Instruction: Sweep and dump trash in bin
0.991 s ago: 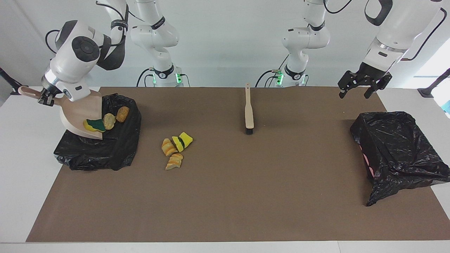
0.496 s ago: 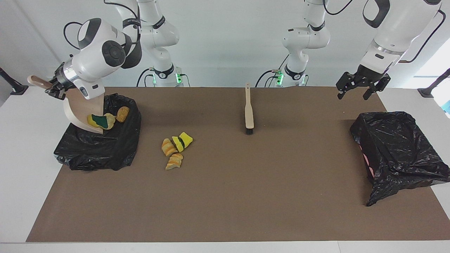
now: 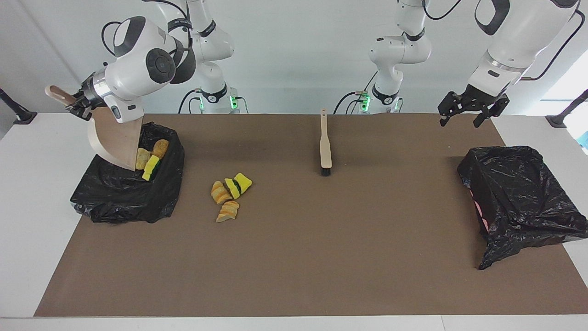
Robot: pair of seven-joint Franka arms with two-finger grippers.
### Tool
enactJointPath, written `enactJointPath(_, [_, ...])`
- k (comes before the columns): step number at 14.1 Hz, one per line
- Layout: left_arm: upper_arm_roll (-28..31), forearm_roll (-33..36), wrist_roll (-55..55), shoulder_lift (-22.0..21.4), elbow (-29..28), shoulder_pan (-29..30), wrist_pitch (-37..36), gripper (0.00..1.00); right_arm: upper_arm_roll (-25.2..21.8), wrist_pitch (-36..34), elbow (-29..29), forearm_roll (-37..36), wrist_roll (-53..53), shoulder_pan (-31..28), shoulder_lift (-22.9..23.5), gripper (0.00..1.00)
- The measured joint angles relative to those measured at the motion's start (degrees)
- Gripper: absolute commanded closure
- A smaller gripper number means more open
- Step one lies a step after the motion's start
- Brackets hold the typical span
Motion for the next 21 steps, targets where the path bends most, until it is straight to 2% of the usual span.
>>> enactJointPath(4, [-0.1,0.0,0.0,0.0,0.0,0.0,-0.5,0.0,-0.1,-1.5,3.2,1.5,2.6,0.0,-1.5,1.0])
enactJointPath(7, [0.2,0.0,0.0,0.0,0.0,0.1,-0.9,0.0,-0.1,-5.4,8.7,9.3,8.6,0.0,-3.1,1.0])
enactJointPath(11, [0.8,0.0,0.0,0.0,0.0,0.2,-0.9,0.0,0.8,-7.9,11.1,23.3,33.4,0.3,-4.3,1.0])
enactJointPath(13, [0.8,0.0,0.0,0.0,0.0,0.2,-0.9,0.0,2.6,-8.0,11.2,31.1,48.7,0.6,-4.3,1.0])
enactJointPath(16, [0.8,0.0,0.0,0.0,0.0,0.2,-0.9,0.0,4.7,-7.5,11.2,40.4,64.6,1.1,-4.0,1.0])
enactJointPath(18, [0.8,0.0,0.0,0.0,0.0,0.2,-1.2,0.0,6.0,-5.5,11.1,45.5,75.0,2.0,-2.7,1.0])
enactJointPath(21, [0.8,0.0,0.0,0.0,0.0,0.2,-1.3,0.0,8.0,-1.3,11.4,50.2,86.7,5.1,1.8,1.0])
